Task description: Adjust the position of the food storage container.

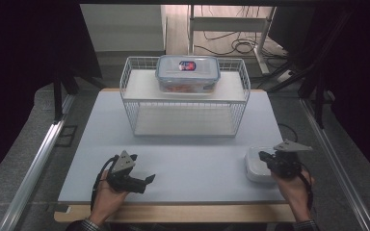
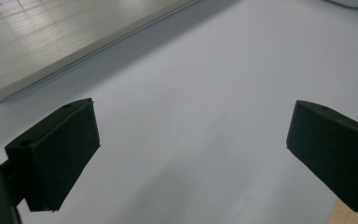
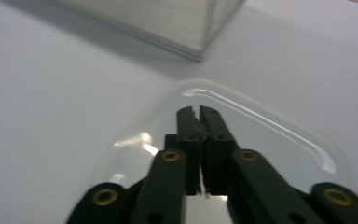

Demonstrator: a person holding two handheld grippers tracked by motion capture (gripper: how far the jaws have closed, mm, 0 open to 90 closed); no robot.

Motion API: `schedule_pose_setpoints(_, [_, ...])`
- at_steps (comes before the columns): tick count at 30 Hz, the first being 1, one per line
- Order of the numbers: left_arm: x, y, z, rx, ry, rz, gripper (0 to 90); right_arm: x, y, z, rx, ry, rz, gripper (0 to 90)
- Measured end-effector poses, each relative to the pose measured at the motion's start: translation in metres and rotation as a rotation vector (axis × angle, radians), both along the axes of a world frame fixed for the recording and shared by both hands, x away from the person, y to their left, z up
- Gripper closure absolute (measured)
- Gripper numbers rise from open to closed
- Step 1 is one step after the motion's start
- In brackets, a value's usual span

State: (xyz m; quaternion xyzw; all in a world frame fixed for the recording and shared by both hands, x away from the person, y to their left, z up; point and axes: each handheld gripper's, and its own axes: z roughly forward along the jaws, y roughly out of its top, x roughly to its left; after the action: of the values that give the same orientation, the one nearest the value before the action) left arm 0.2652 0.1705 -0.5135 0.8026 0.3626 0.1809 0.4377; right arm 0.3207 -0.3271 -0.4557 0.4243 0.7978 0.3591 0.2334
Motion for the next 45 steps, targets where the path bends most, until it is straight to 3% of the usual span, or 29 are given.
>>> schedule_pose_setpoints(7, [0.002, 0.000, -0.002, 0.009, 0.022, 0.001, 2.6, 0.004, -0.042, 0.001, 0.021, 0.000, -0.155, 89.6])
schedule_pose_setpoints(11, [0.002, -0.001, -0.004, 0.020, 0.030, 0.007, 2.8, 0.005, -0.054, -0.002, -0.001, -0.003, -0.202, 89.5])
schedule_pose_setpoints(14, [0.002, -0.001, -0.003, 0.014, 0.028, 0.006, 3.0, 0.006, -0.060, -0.004, 0.018, -0.002, -0.215, 89.2])
schedule_pose_setpoints(16, [0.002, -0.001, -0.003, 0.016, 0.029, 0.005, 3.1, 0.007, -0.061, -0.005, -0.020, -0.003, -0.241, 89.2])
schedule_pose_setpoints(19, [0.002, -0.001, -0.004, 0.021, 0.035, 0.003, 3.2, 0.009, -0.062, -0.009, -0.014, 0.026, -0.241, 89.4])
schedule_pose_setpoints(21, [0.002, -0.002, -0.004, 0.021, 0.036, 0.000, 3.2, 0.009, -0.060, -0.010, -0.033, 0.026, -0.246, 89.4])
schedule_pose_setpoints(27, [0.002, -0.002, -0.005, 0.026, 0.038, -0.001, 3.4, 0.008, -0.057, -0.010, -0.021, 0.030, -0.235, 89.5])
schedule_pose_setpoints(45, [0.003, -0.005, -0.007, 0.043, 0.052, -0.010, 3.8, 0.006, -0.019, -0.014, 0.002, 0.072, -0.104, 89.3])
